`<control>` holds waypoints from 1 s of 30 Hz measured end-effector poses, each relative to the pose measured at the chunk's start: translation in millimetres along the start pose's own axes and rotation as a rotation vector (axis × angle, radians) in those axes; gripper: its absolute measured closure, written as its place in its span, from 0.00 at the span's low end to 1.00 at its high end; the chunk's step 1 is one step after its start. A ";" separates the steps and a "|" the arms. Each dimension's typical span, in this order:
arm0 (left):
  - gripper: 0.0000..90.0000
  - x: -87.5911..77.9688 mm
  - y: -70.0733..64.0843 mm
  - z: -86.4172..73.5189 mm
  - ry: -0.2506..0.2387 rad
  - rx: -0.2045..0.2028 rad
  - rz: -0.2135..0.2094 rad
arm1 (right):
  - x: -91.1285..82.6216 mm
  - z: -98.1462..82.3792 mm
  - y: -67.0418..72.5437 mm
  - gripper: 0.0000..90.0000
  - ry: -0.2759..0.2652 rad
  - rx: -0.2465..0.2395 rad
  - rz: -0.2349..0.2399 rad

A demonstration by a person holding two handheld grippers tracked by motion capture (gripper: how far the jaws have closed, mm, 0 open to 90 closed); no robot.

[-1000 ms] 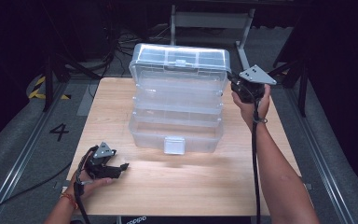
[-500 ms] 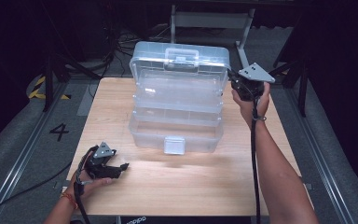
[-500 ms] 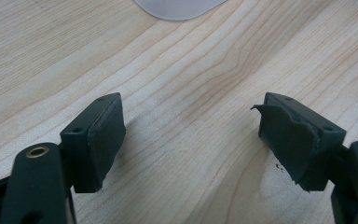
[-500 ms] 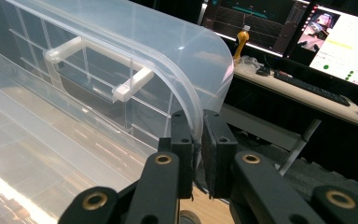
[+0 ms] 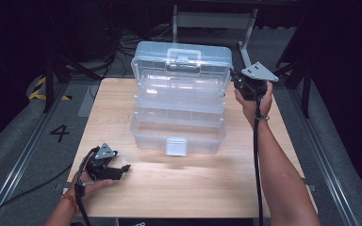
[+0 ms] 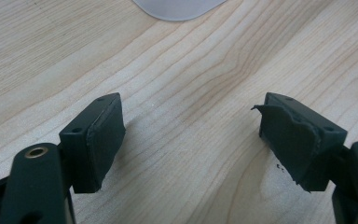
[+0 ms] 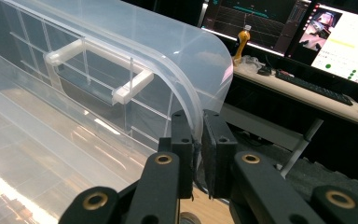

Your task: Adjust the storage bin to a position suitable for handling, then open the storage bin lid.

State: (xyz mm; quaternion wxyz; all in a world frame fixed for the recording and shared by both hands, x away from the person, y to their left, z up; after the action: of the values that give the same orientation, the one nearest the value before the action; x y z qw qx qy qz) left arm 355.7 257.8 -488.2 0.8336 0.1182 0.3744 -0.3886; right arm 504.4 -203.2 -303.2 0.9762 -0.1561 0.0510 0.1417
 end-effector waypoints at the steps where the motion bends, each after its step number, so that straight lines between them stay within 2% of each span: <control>1: 0.25 0.1 -0.1 0.0 0.000 -0.001 0.000 | 0.5 0.1 -0.2 0.94 0.000 0.003 -0.001; 17: 0.25 0.2 0.3 0.1 0.002 0.002 -0.006 | 9.2 4.1 -4.3 0.94 0.020 0.030 0.002; 24: 0.25 -0.1 1.5 0.7 0.004 0.021 -0.002 | 13.2 5.5 -6.5 0.94 0.027 0.036 0.006; 28: 0.25 0.3 0.6 0.6 0.004 0.004 -0.005 | 15.1 6.1 -8.0 0.94 0.032 0.040 0.013; 30: 0.25 0.4 1.0 0.8 0.001 0.009 -0.002 | 15.6 6.2 -8.3 0.94 0.032 0.041 0.013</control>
State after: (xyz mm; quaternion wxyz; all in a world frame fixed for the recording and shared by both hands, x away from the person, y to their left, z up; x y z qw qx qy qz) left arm 357.0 257.9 -488.1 0.8324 0.1218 0.3734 -0.3910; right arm 522.0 -204.8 -297.2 0.9773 -0.1382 0.0706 0.1446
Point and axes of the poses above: each handheld gripper's, and its own axes: x roughly forward along the jaws, z roughly out of its top, y roughly to its left, the point moved 1 cm from there along x, roughly forward along the jaws, and after that the axes turned 6 degrees about -z, right-handed, at the moved point
